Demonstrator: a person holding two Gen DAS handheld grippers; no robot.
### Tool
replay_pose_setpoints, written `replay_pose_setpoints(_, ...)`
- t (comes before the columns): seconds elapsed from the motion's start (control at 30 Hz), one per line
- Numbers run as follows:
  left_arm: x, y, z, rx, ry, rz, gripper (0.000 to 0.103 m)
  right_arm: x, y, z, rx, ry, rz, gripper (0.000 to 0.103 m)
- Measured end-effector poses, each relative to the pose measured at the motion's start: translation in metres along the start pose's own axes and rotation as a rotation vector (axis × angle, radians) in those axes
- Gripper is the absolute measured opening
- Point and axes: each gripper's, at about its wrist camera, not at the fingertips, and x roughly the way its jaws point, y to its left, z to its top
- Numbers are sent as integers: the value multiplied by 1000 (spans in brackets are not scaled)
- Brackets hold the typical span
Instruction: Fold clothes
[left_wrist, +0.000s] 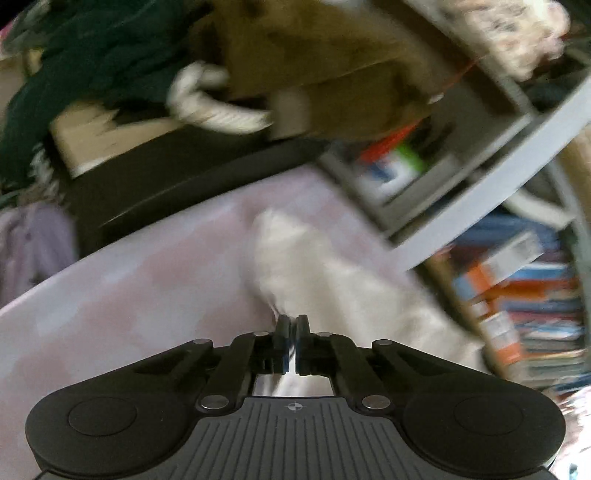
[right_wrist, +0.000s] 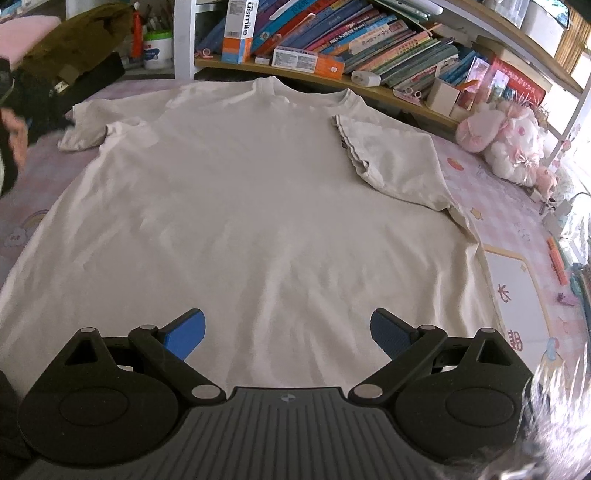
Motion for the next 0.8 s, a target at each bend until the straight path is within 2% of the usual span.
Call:
replay_pose_setpoints(0.07,-1,-7,6,-40,-8,-37,0,1,-7,-1,7,-1,-2,97)
replay_pose_setpoints(0.2,-3,-94,-13,247,-21,-159,1,6,-30,-1,49,0,-2,97)
replay_pose_setpoints(0.27,-2,-140,-39,455,8,-198,2,8,-41,-1,69,-1,0,97)
replay_pose_setpoints(0.3,5,-156,-58,550,54,-199,4,9,-46,-1,79,-1,2,97)
replay_pose_setpoints(0.33,12,-173,-76,643,102,-200,14,10,-51,-2,88,2,5,97)
replay_pose_setpoints(0.37,24,-183,-94,714,182,-190,18,12,-56,-3,96,7,10,97)
replay_pose_setpoints(0.4,32,-188,-108,756,236,-161,29,13,-60,-3,103,10,15,97)
replay_pose_setpoints(0.43,39,-189,-118,775,270,-118,41,14,-63,-4,109,12,20,97)
replay_pose_setpoints(0.47,35,-183,-117,750,267,-127,45,16,-66,-5,112,14,23,97)
replay_pose_setpoints(0.53,26,-171,-114,696,260,-149,62,18,-71,-7,113,20,31,97)
replay_pose_setpoints(0.6,17,-159,-112,643,252,-171,73,21,-76,-9,118,30,38,97)
replay_pose_setpoints(0.67,8,-147,-109,589,245,-193,74,25,-80,-11,132,41,43,97)
replay_pose_setpoints(0.8,-1,-127,-104,580,233,-168,74,30,-85,-11,154,49,50,97)
